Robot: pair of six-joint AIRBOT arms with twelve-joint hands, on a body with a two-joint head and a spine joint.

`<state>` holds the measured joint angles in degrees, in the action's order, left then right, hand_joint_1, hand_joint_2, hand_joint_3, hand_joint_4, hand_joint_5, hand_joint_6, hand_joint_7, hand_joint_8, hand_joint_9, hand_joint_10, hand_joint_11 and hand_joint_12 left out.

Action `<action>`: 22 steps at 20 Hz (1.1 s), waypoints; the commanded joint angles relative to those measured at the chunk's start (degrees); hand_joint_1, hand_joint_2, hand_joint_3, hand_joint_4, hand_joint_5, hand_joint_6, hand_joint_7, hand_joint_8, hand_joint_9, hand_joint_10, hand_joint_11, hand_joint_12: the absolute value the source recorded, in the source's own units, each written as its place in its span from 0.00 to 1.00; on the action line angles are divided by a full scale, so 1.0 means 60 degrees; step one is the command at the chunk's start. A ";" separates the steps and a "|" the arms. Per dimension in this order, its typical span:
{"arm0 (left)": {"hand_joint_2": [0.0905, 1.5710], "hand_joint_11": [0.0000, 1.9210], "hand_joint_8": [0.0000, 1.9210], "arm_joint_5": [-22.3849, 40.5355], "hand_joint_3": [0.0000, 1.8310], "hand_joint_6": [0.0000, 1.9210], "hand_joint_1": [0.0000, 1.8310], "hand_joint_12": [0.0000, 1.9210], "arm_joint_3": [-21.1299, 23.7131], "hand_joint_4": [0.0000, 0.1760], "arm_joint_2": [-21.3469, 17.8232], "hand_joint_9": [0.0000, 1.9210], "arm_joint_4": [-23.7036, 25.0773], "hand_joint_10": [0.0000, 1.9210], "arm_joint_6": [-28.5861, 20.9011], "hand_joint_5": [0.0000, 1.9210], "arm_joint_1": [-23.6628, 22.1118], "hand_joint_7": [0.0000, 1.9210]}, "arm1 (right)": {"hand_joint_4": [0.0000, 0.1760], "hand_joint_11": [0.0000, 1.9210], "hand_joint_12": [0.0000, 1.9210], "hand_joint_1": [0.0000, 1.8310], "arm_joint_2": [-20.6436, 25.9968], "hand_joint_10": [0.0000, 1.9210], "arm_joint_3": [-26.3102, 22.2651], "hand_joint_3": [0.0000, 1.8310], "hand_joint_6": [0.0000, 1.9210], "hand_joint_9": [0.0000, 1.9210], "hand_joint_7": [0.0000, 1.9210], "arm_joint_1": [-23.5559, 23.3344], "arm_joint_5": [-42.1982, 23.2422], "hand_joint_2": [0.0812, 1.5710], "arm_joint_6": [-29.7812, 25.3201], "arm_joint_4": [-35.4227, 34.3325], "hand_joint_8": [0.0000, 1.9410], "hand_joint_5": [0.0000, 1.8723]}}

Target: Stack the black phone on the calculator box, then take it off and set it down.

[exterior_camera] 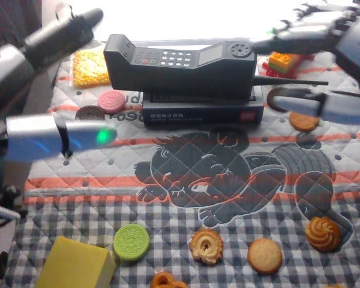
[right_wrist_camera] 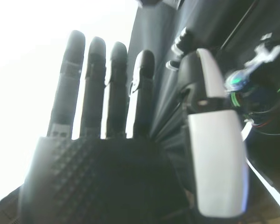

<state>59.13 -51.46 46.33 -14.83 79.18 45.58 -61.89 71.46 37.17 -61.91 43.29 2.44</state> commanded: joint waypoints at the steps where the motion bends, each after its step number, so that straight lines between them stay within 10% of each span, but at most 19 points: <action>1: 0.53 0.00 0.00 0.1619 0.00 0.00 0.51 0.25 0.0000 0.82 -0.0006 0.08 -0.0029 0.01 -0.0093 0.07 -0.0049 0.11 | 0.50 0.14 0.40 0.38 -0.0041 0.00 0.0168 0.00 0.00 0.30 0.29 -0.0275 -0.0800 0.71 -0.0049 -0.0257 0.00 0.28; 4: 0.53 0.00 0.00 0.1688 0.00 0.00 0.54 0.37 0.0052 0.77 0.0041 0.10 -0.0093 0.01 -0.0105 0.06 0.0100 0.11 | 0.64 0.05 0.58 0.36 -0.0488 0.00 0.0647 0.00 0.00 0.25 0.22 -0.0794 -0.0002 0.67 -0.0050 -0.0255 0.00 0.23; 6: 0.53 0.00 0.01 0.1807 0.00 0.00 0.53 0.47 0.0098 0.80 0.0046 0.12 -0.0260 0.01 -0.0426 0.06 0.0499 0.12 | 0.50 0.03 0.62 0.38 -0.0869 0.00 0.1049 0.00 0.00 0.23 0.19 -0.1140 0.0610 0.66 -0.0050 -0.0259 0.00 0.21; 8: 0.53 0.00 0.00 0.1997 0.00 0.00 0.50 0.44 0.0046 0.93 0.0055 0.13 -0.0532 0.01 -0.0924 0.05 0.0888 0.12 | 0.49 0.06 0.60 0.39 -0.1245 0.00 0.1444 0.00 0.00 0.23 0.19 -0.1463 0.1205 0.63 -0.0050 -0.0257 0.00 0.20; 10: 0.55 0.00 0.00 0.2121 0.00 0.00 0.47 0.46 -0.0101 0.67 0.0129 0.12 -0.0817 0.00 -0.1358 0.05 0.1169 0.12 | 0.67 0.07 0.61 0.39 -0.1533 0.01 0.1775 0.00 0.00 0.25 0.20 -0.1686 0.1734 0.62 -0.0050 -0.0260 0.01 0.21; 13: 0.57 0.00 0.00 0.2071 0.00 0.00 0.43 0.31 -0.0321 0.76 0.0254 0.11 -0.0835 0.00 -0.1988 0.05 0.1274 0.12 | 0.62 0.18 0.57 0.43 -0.1734 0.01 0.2063 0.00 0.00 0.31 0.25 -0.1762 0.2269 0.61 -0.0050 -0.0277 0.00 0.26; 14: 0.58 0.00 0.00 0.2083 0.00 0.00 0.43 0.29 -0.0337 0.82 0.0263 0.10 -0.0861 0.00 -0.2051 0.05 0.1309 0.12 | 0.58 0.17 0.56 0.44 -0.1803 0.01 0.2186 0.00 0.01 0.31 0.26 -0.1783 0.2430 0.61 -0.0050 -0.0290 0.00 0.27; 16: 0.59 0.00 0.00 0.2112 0.00 0.00 0.42 0.30 -0.0334 0.84 0.0267 0.11 -0.0894 0.00 -0.2083 0.05 0.1355 0.11 | 0.00 0.25 0.60 0.53 -0.1915 0.04 0.2336 0.00 0.01 0.47 0.45 -0.1789 0.2646 0.65 -0.0050 -0.0296 0.02 0.38; 17: 0.59 0.00 0.00 0.2112 0.00 0.00 0.41 0.32 -0.0335 0.82 0.0275 0.11 -0.0897 0.00 -0.2103 0.04 0.1365 0.12 | 0.00 0.35 0.63 0.66 -0.1919 0.07 0.2347 0.00 0.42 0.58 0.55 -0.1789 0.2686 0.72 -0.0050 -0.0296 0.40 0.43; 18: 0.59 0.00 0.00 0.2115 0.00 0.00 0.41 0.32 -0.0334 0.85 0.0282 0.11 -0.0902 0.00 -0.2129 0.04 0.1384 0.12 | 0.00 0.43 0.64 0.74 -0.1919 0.49 0.2347 0.00 0.41 0.55 0.55 -0.1789 0.2702 0.69 -0.0050 -0.0295 0.45 0.47; 19: 0.60 0.00 0.00 0.2124 0.00 0.00 0.42 0.31 -0.0334 0.83 0.0291 0.11 -0.0925 0.00 -0.2178 0.05 0.1433 0.12 | 0.00 0.50 0.55 0.76 -0.1919 0.53 0.2346 0.00 0.41 0.58 0.55 -0.1788 0.2703 0.67 -0.0050 -0.0294 0.44 0.50; 22: 0.59 0.00 0.00 0.2211 0.00 0.00 0.43 0.38 -0.0336 0.82 0.0311 0.11 -0.1051 0.00 -0.2320 0.06 0.1629 0.12 | 0.00 0.55 0.53 0.67 -0.1918 0.23 0.2342 0.00 0.54 0.64 0.54 -0.1788 0.2698 0.71 -0.0050 -0.0294 0.51 0.47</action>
<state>65.17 -53.45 48.12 -21.76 65.91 55.72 -73.69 85.27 26.96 -40.42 42.83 1.06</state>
